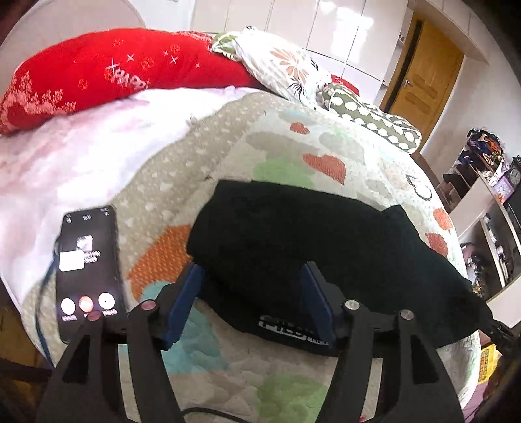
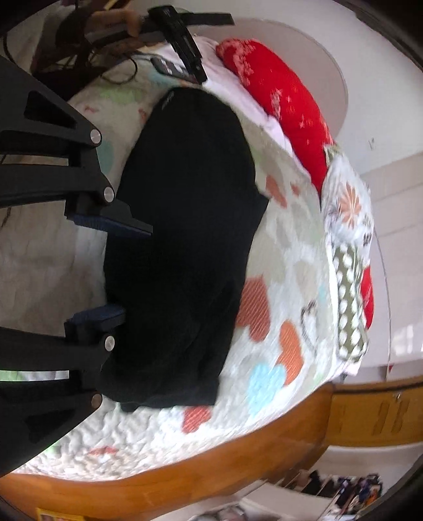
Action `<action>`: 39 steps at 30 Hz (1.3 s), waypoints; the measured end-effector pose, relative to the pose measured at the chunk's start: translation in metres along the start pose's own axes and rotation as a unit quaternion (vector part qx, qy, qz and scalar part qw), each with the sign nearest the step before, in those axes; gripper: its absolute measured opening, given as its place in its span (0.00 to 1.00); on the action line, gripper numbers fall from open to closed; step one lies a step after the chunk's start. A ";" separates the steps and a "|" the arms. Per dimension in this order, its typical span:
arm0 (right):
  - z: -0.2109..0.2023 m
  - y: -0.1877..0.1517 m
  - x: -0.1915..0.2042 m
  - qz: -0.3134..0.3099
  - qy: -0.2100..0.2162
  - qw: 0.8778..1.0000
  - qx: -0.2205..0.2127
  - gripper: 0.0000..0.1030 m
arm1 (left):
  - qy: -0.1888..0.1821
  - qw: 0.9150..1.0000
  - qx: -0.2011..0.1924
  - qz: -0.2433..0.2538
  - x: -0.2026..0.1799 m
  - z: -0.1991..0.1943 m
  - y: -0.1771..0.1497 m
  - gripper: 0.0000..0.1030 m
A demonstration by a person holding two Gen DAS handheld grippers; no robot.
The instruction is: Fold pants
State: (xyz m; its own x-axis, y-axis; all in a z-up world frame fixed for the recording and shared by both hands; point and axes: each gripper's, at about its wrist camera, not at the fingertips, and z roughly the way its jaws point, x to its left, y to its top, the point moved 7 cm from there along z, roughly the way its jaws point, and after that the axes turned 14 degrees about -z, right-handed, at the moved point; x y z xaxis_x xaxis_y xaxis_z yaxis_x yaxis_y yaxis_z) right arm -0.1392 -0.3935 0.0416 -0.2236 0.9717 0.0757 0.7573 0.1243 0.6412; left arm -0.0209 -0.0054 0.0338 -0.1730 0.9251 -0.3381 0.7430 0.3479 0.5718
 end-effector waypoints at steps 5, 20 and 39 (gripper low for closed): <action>0.010 0.027 0.042 -0.041 0.047 0.998 -0.014 0.54 | 0.020 0.999 -0.006 0.025 -0.004 -0.010 0.009 0.64; 0.136 0.141 0.073 -0.076 0.004 0.997 -0.035 0.62 | 0.017 1.000 0.019 0.016 -0.014 0.024 0.008 0.72; 0.204 0.149 0.041 -0.069 -0.035 0.997 0.001 0.07 | 0.056 0.997 0.044 0.006 -0.004 0.063 -0.013 0.80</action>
State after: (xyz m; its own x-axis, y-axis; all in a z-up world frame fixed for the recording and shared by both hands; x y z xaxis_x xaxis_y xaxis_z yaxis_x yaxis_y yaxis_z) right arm 0.0898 -0.2941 -0.0154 -0.2825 0.9570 -0.0655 0.7234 0.2574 0.6406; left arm 0.0106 -0.0233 -0.0195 -0.2312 0.9420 -0.2434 0.7984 0.3266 0.5058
